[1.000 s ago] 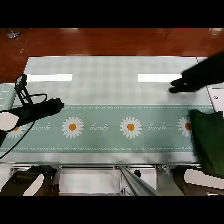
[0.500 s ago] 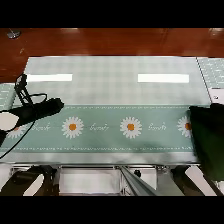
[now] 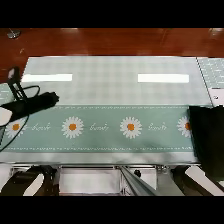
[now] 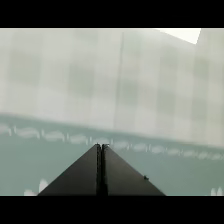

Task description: Fold the shirts.

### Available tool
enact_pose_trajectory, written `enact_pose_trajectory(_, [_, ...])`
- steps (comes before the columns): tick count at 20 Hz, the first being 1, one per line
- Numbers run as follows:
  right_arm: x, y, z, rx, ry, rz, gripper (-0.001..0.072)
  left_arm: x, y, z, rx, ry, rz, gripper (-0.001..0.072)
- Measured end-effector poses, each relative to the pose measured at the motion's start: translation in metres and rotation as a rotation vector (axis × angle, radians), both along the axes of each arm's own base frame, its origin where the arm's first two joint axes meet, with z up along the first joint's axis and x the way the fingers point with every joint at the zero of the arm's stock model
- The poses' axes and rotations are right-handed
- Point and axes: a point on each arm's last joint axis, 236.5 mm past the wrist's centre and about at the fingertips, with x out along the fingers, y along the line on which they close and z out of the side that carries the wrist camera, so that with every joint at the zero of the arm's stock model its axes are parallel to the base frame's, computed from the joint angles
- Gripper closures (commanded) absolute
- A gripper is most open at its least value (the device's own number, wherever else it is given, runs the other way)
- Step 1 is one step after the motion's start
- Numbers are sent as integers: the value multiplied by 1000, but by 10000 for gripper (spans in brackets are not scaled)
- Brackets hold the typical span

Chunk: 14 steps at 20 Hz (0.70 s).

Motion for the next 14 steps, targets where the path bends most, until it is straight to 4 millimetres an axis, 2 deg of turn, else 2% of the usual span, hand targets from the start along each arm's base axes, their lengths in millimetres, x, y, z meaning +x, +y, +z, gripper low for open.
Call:
enact_pose_trajectory(1, [39,7,11,0,-78,79,685,11,4,18,8,-31,3,682])
enact_pose_trajectory(2, [79,21,22,-5,-154,183,685,23,6,41,19,-69,-5,682])
enact_pose_trajectory(3, [123,48,32,-12,-230,322,685,34,5,63,25,-100,-22,682])
enact_pose_trajectory(4, [157,77,36,-19,-280,439,685,43,0,86,35,-131,-52,682])
enact_pose_trajectory(6, [209,146,30,-47,-329,669,685,55,-17,118,51,-170,-118,683])
enact_pose_trajectory(7, [225,179,19,-68,-322,769,685,57,-26,121,61,-165,-151,683])
enact_pose_trajectory(8, [237,212,2,-97,-293,864,685,60,-33,118,79,-150,-179,683])
enact_pose_trajectory(9, [243,241,-21,-121,-251,946,685,61,-38,102,101,-105,-201,682])
enact_pose_trajectory(11, [244,278,-74,-173,-151,1057,685,61,-38,59,146,15,-226,682])
enact_pose_trajectory(13, [236,290,-118,-220,-50,1105,685,56,-29,16,204,149,-244,682])
enact_pose_trajectory(14, [231,289,-134,-241,-1,1108,684,56,-24,3,222,187,-243,681])
